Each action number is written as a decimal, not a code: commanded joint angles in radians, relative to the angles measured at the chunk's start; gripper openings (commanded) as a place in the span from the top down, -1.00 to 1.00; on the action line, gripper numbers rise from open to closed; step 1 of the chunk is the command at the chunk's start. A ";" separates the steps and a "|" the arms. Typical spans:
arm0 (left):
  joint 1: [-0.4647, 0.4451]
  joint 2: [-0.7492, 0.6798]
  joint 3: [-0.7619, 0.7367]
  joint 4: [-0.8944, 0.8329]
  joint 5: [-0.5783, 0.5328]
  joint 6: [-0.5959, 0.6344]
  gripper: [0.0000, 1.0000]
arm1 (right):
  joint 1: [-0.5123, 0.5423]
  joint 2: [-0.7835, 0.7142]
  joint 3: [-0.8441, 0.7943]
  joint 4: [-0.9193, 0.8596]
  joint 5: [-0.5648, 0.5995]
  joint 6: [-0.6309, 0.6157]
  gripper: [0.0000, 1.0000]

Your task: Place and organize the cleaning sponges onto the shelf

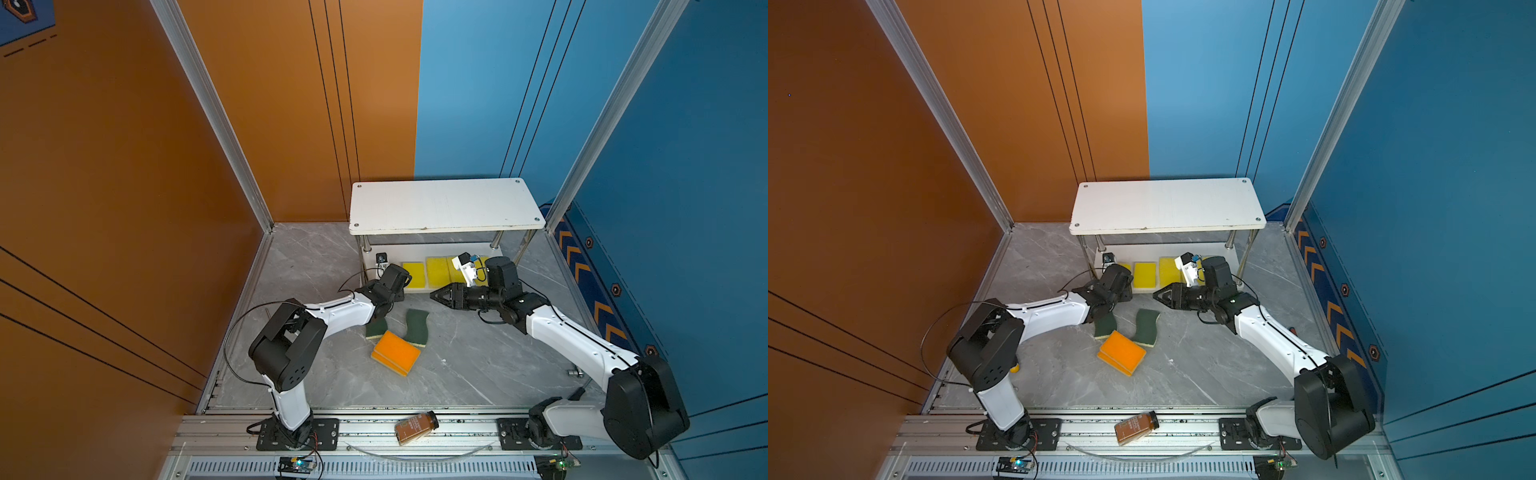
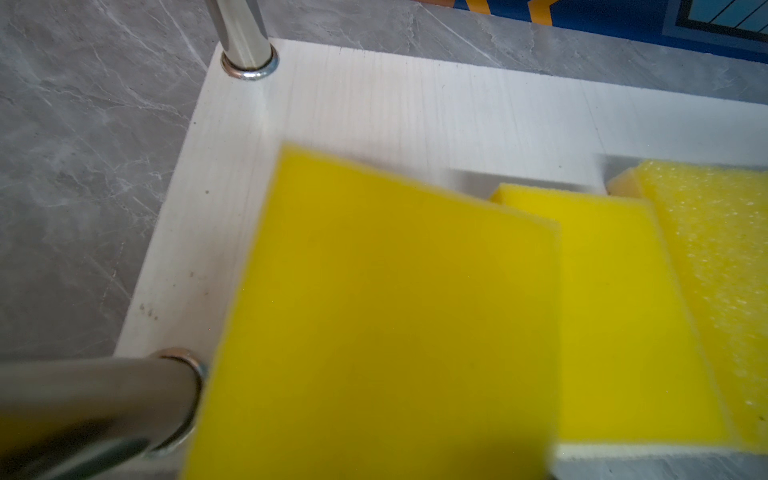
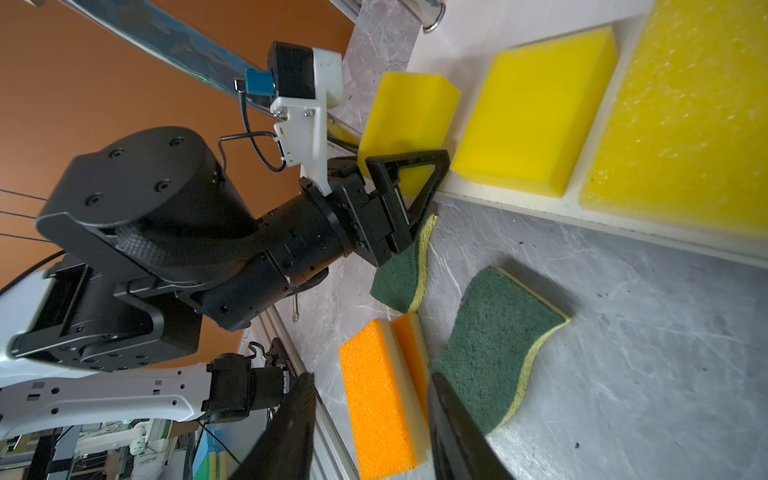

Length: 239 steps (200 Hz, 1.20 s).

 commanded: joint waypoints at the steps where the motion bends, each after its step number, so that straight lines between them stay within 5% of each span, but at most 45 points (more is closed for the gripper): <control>1: 0.011 -0.007 -0.006 -0.078 0.021 0.005 -0.23 | -0.006 0.010 -0.007 0.026 -0.016 0.012 0.12; 239: 0.003 -0.069 -0.016 -0.084 0.011 0.039 -0.51 | -0.003 0.019 -0.001 0.036 -0.016 0.020 -0.03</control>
